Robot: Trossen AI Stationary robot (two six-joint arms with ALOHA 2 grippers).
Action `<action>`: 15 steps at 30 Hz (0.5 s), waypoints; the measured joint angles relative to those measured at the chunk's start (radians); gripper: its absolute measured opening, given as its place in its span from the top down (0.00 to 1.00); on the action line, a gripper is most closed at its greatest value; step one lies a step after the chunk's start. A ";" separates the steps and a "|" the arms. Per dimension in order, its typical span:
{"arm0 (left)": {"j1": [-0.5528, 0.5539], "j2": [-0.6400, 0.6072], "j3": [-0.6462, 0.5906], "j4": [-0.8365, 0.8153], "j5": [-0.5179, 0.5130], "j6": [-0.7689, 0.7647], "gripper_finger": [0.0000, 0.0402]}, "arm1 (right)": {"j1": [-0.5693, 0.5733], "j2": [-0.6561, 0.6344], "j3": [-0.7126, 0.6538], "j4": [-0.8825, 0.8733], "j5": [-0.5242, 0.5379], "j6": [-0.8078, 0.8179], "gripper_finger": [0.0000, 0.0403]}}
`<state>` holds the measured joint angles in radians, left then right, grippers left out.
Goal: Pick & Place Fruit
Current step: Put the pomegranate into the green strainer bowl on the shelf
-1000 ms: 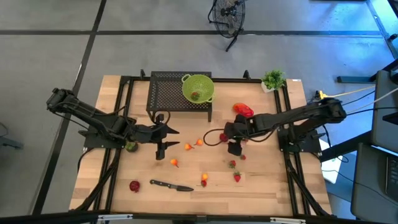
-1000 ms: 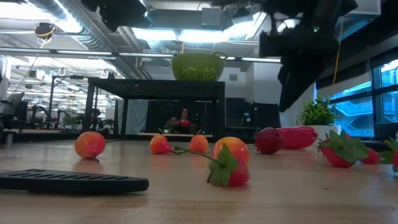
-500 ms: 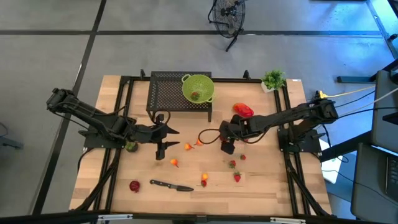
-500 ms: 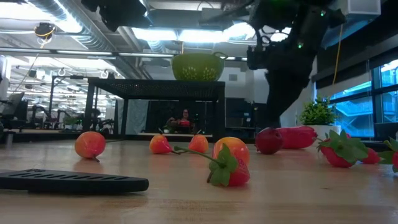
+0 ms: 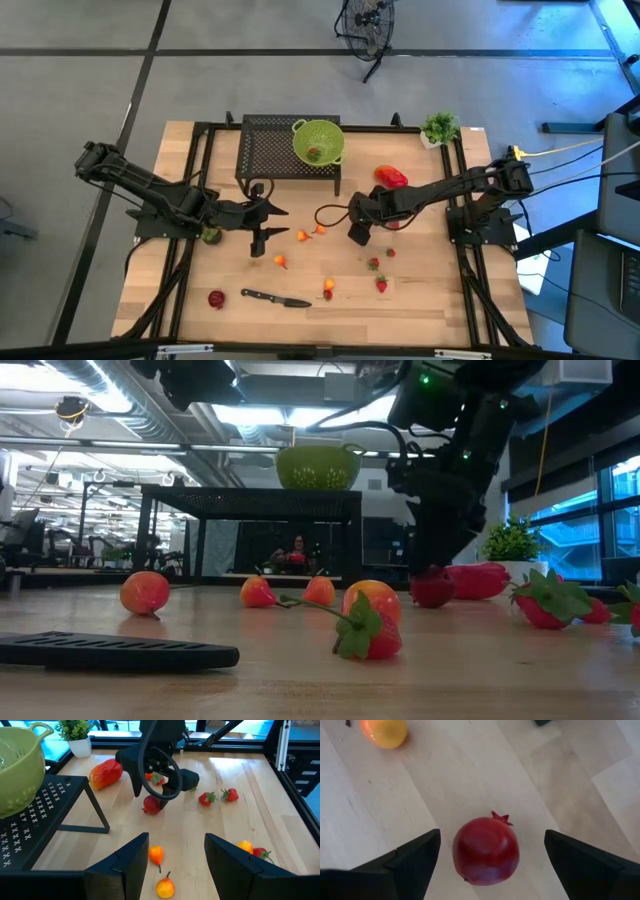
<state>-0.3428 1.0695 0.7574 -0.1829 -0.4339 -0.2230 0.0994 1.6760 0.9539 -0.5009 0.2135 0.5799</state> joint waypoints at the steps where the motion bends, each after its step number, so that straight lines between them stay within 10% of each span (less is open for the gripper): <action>1: 0.000 0.000 0.000 0.000 0.000 0.000 0.53 | 0.000 0.002 0.000 0.000 -0.003 0.007 0.11; 15: 0.000 0.000 0.000 0.000 0.000 -0.003 0.53 | 0.000 0.037 -0.001 0.000 -0.042 0.045 0.16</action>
<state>-0.3428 1.0695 0.7574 -0.1827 -0.4335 -0.2256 0.0990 1.7130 0.9531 -0.5011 0.1715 0.6250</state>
